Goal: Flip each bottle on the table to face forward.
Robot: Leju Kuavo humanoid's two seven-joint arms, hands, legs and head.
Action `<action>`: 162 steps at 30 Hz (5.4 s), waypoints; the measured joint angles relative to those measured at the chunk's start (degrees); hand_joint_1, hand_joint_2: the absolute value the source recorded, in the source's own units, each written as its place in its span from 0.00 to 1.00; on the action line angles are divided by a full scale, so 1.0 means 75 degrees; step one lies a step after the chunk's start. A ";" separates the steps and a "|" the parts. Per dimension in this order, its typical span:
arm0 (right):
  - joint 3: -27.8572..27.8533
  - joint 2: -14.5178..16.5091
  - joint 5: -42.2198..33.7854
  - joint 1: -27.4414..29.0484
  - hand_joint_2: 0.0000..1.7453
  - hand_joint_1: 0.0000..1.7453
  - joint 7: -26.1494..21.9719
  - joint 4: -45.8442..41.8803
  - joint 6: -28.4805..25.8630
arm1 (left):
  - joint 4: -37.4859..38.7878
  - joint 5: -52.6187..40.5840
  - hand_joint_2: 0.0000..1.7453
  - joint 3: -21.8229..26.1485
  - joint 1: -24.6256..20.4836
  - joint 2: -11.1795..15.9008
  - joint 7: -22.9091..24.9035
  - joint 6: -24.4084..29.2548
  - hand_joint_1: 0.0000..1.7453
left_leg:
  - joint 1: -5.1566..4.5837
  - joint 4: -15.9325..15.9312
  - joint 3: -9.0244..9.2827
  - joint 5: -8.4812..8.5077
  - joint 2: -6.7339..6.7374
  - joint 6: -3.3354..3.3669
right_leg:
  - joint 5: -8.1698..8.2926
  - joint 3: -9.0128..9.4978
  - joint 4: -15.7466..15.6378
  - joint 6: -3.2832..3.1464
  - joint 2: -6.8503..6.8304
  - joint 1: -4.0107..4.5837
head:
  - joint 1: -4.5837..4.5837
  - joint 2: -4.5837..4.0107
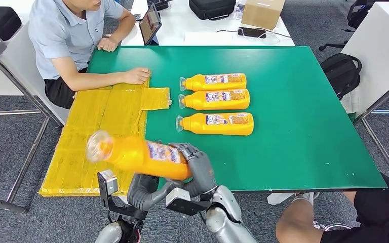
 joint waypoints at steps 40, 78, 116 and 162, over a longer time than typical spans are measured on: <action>0.1160 0.0268 -0.0157 -0.0321 0.25 0.00 0.0543 0.0859 0.0376 | -0.0565 -0.0014 1.00 0.0405 0.0087 -0.0061 -0.0542 0.1108 1.00 | 0.0001 0.0000 0.0000 0.0000 0.0011 0.0000 | 0.0000 -0.0014 -0.0001 -0.0001 0.0003 0.0001 | -0.0002 0.0000; 0.1366 0.0031 0.0365 0.0328 0.00 0.00 0.0275 0.0835 -0.0015 | 0.0933 -0.4003 1.00 0.2597 -0.2058 0.1612 0.0620 0.2487 1.00 | 0.0010 0.0000 -0.0011 0.0021 0.0003 -0.0023 | 0.0003 -0.0018 0.0013 -0.0004 0.0003 0.0004 | 0.0002 0.0000; 0.1812 0.0115 -0.0305 0.0081 0.00 0.00 -0.0427 0.1164 0.0815 | 0.5501 -0.7592 1.00 0.0953 -0.4934 0.3216 -0.0128 0.0826 0.00 | 0.0015 -0.0001 -0.0012 0.0036 -0.0009 -0.0037 | 0.0005 -0.0004 0.0021 -0.0006 -0.0005 0.0008 | 0.0004 0.0000; 0.1273 -0.0649 0.1827 0.0488 1.00 0.00 0.1669 -0.0200 -0.1007 | -0.1132 -0.1013 1.00 0.2619 -0.1507 0.1029 -0.0358 0.2137 0.00 | 0.0011 0.0000 -0.0020 0.0032 -0.0010 -0.0033 | 0.0004 -0.0017 0.0013 -0.0004 -0.0014 0.0006 | -0.0001 0.0000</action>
